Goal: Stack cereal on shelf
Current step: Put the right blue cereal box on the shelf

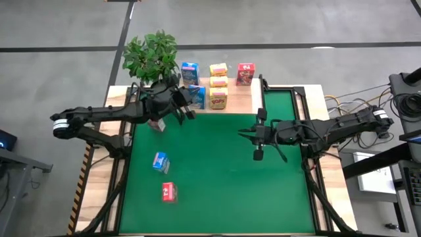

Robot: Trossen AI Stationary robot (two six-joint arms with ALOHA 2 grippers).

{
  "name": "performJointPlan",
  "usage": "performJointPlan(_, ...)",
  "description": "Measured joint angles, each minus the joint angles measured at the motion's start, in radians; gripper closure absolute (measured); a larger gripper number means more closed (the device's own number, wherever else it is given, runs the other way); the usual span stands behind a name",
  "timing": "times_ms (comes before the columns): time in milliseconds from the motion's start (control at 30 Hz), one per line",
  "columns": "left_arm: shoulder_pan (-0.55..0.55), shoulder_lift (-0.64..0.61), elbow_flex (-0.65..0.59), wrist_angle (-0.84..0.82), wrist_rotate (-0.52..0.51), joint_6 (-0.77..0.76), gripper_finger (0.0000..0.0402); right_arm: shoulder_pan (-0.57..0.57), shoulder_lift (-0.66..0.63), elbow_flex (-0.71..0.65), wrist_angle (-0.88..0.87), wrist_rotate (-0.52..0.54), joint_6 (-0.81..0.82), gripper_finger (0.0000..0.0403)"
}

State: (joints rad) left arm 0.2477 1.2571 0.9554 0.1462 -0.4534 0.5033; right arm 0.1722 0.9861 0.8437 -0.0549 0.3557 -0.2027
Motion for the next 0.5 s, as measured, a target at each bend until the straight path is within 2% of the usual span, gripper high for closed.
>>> performJointPlan(233, 0.023, 0.018, -0.001, -0.016, 0.000, -0.029, 0.0402, 0.000, -0.032, -0.039, 0.047, 0.000, -0.009, 0.0369)
performJointPlan(500, 0.036, 0.049, -0.001, -0.023, -0.005, -0.064, 0.0401, 0.000, -0.013, -0.041, 0.047, 0.000, -0.009, 0.0369)
